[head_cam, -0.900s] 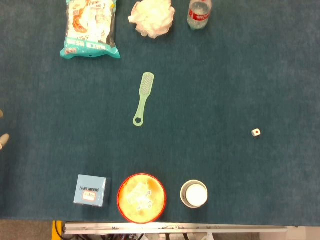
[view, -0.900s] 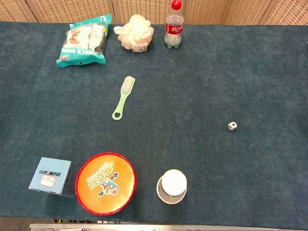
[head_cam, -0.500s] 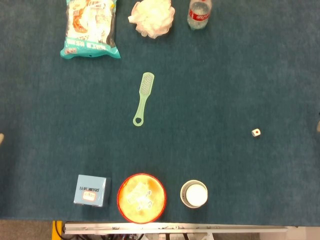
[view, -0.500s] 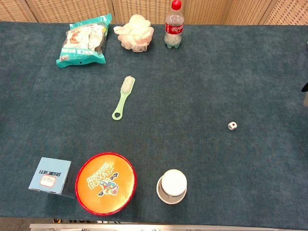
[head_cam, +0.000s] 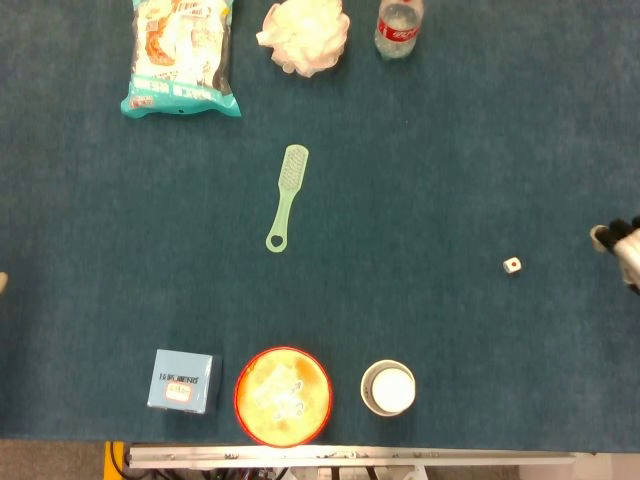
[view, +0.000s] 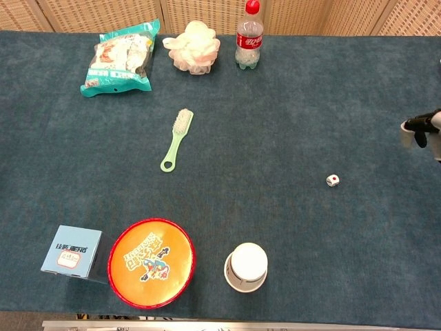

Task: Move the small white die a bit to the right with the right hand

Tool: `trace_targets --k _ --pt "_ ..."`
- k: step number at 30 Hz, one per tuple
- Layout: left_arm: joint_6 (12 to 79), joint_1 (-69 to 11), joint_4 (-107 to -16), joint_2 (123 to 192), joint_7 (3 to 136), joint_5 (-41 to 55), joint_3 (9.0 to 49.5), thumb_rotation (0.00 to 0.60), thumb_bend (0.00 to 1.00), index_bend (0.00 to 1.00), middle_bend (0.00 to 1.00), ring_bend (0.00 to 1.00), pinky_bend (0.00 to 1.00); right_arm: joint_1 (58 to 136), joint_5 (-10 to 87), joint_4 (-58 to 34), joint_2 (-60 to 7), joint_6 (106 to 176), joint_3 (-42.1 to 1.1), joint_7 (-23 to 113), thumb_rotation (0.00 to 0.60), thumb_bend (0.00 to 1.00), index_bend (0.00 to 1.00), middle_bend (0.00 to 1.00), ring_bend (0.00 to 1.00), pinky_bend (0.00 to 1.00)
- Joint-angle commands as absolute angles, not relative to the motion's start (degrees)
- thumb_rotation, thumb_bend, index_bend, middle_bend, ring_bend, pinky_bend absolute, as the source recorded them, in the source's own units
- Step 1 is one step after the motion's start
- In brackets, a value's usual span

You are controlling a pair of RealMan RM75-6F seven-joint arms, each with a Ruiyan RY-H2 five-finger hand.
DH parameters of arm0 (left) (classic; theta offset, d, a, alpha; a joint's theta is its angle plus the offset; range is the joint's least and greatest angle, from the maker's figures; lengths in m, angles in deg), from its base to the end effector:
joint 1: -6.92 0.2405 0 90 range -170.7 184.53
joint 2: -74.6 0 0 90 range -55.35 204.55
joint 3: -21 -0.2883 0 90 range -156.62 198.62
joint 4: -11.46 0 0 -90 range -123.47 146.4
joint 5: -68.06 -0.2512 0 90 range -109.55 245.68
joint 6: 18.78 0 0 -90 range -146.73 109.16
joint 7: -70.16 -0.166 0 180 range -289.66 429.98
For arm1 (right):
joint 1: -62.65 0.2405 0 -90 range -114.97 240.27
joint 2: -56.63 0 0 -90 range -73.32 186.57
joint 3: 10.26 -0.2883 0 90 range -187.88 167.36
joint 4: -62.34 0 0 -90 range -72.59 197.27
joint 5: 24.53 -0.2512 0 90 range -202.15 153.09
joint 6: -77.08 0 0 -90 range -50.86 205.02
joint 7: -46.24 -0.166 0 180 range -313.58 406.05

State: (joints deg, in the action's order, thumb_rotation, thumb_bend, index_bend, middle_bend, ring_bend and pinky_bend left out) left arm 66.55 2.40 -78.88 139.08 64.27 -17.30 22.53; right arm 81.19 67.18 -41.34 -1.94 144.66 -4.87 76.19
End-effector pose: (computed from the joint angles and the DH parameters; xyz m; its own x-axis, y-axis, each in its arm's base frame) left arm -0.3682 0.2016 0.1349 0.5127 0.0222 0.8583 0.8584 0.0071 -0.5129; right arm -0.2870 -0.2271 0.0788 0.8011 -0.1516 0.5790 -0.5783 -0.4452 0.6836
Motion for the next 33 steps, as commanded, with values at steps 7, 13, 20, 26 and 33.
trace_targets --k 7,13,20,26,33 --pt "66.7 2.7 -79.0 138.9 64.4 -16.5 22.9 0.600 0.15 0.44 0.42 0.25 0.39 90.8 55.0 -51.2 0.9 129.3 -9.1 95.1 0.600 1.00 0.46 0.86 0.87 0.91" --pt "67.0 3.1 -79.5 138.8 63.1 -14.7 23.5 0.600 0.15 0.44 0.42 0.25 0.39 97.0 44.7 -53.1 0.1 123.1 -9.7 104.4 0.600 1.00 0.46 0.93 0.93 0.96" --pt "67.4 3.8 -80.3 138.3 62.5 -13.1 24.0 0.600 0.15 0.44 0.42 0.25 0.39 102.8 36.0 -53.5 -2.6 120.7 -8.0 110.7 0.600 1.00 0.46 0.97 0.96 0.98" --pt "68.3 4.3 -80.8 138.4 61.0 -12.5 24.4 0.600 0.15 0.45 0.42 0.25 0.39 106.2 33.3 -52.4 -5.0 120.3 -5.8 112.5 0.600 1.00 0.46 0.98 0.96 0.99" --pt "68.3 4.5 -80.9 138.4 60.4 -12.2 24.4 0.600 0.15 0.45 0.42 0.25 0.39 107.9 36.4 -49.5 -6.8 119.2 -3.8 109.7 0.600 1.00 0.46 0.98 0.97 0.99"
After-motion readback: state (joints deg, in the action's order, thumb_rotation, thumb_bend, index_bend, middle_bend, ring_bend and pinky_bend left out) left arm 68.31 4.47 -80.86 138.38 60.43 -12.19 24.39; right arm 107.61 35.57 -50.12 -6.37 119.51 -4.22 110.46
